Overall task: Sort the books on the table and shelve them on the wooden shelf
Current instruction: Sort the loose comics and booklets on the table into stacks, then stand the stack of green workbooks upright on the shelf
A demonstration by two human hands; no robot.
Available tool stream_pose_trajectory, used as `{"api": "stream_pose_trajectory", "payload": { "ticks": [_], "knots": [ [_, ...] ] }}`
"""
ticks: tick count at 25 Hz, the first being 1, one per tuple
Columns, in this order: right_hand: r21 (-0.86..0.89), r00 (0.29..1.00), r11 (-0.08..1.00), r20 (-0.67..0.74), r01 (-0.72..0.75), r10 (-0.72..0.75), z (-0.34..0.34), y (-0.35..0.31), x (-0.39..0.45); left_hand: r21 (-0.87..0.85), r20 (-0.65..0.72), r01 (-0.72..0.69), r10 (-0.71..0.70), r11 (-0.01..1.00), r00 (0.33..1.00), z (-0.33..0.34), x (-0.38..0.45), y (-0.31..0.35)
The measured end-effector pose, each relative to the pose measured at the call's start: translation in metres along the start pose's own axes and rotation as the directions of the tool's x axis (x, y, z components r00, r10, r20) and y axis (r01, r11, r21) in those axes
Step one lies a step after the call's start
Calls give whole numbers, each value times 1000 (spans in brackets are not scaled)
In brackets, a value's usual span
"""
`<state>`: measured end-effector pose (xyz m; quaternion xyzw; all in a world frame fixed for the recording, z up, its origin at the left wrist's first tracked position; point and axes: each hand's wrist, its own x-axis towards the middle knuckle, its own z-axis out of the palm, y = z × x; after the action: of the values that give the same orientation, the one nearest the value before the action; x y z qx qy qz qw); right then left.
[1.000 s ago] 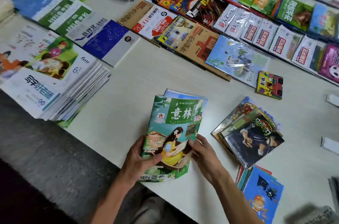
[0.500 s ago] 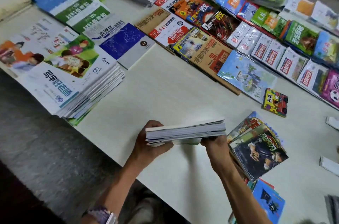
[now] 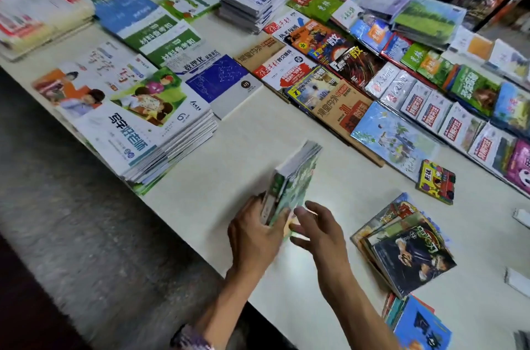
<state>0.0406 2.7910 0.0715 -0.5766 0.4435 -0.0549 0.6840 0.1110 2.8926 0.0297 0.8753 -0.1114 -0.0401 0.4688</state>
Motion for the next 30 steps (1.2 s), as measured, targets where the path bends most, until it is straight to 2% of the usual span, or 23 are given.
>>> {"api": "stream_pose_trajectory", "payload": {
  "ticks": [1, 2, 4, 7, 10, 13, 14, 15, 16, 17, 18, 20, 21, 22, 23, 24, 25, 27, 30],
  "knots": [
    [26, 990, 999, 134, 39, -42, 11, -3, -14, 141, -66, -87, 97, 986, 993, -6, -9, 6],
    [36, 973, 996, 210, 85, -90, 20, -6, -25, 265, -86, -172, 201, 949, 976, -13, -18, 9],
    [31, 979, 994, 171, 103, -107, 37, -7, -39, 385, -103, -261, 323, 885, 941, -31, -40, 9],
    [-7, 993, 997, 97, 75, -74, 58, 13, -56, 406, -132, -210, 284, 889, 950, -67, -76, 11],
    [103, 988, 995, 157, -4, -13, 69, 50, -78, 469, -84, -73, 127, 880, 988, -87, -116, 1],
    [82, 967, 994, 250, -67, 45, 77, 88, -98, 385, -31, 28, -18, 922, 999, -108, -155, -41],
    [47, 958, 996, 282, -70, 54, 80, 98, -103, 274, 7, 69, -74, 959, 997, -114, -169, -59],
    [11, 950, 998, 308, -61, 55, 81, 107, -107, 92, 43, 149, -154, 984, 987, -121, -183, -76],
    [-34, 944, 998, 327, -43, 52, 84, 114, -109, -112, 52, 272, -268, 956, 962, -126, -196, -90],
    [-90, 936, 996, 348, -18, 48, 90, 121, -111, -289, 25, 405, -416, 868, 909, -130, -212, -105],
    [-136, 926, 991, 375, 9, 43, 99, 125, -114, -408, -33, 516, -577, 753, 816, -133, -228, -120],
    [-187, 899, 981, 436, 54, 34, 123, 134, -125, -539, -133, 670, -837, 511, 532, -140, -262, -149],
    [-194, 879, 978, 477, 73, 29, 138, 139, -133, -597, -119, 711, -917, 372, 380, -145, -279, -162],
    [-192, 847, 977, 532, 94, 23, 153, 142, -144, -694, -23, 695, -971, 187, 238, -153, -292, -172],
    [-185, 808, 976, 589, 118, 14, 168, 143, -156, -797, 123, 604, -982, -10, 146, -161, -301, -180],
    [-184, 767, 972, 642, 147, 6, 182, 142, -169, -863, 249, 475, -962, -170, 108, -172, -305, -184],
    [-188, 719, 965, 695, 180, 1, 200, 143, -184, -906, 304, 342, -945, -248, 120, -187, -310, -190],
    [-194, 604, 943, 797, 272, -10, 239, 141, -218, -953, 295, 130, -935, -274, 198, -218, -317, -201],
    [-144, 396, 906, 918, 397, -28, 295, 129, -275, -958, 185, -156, -932, -242, 312, -268, -328, -208]
  ]
}}
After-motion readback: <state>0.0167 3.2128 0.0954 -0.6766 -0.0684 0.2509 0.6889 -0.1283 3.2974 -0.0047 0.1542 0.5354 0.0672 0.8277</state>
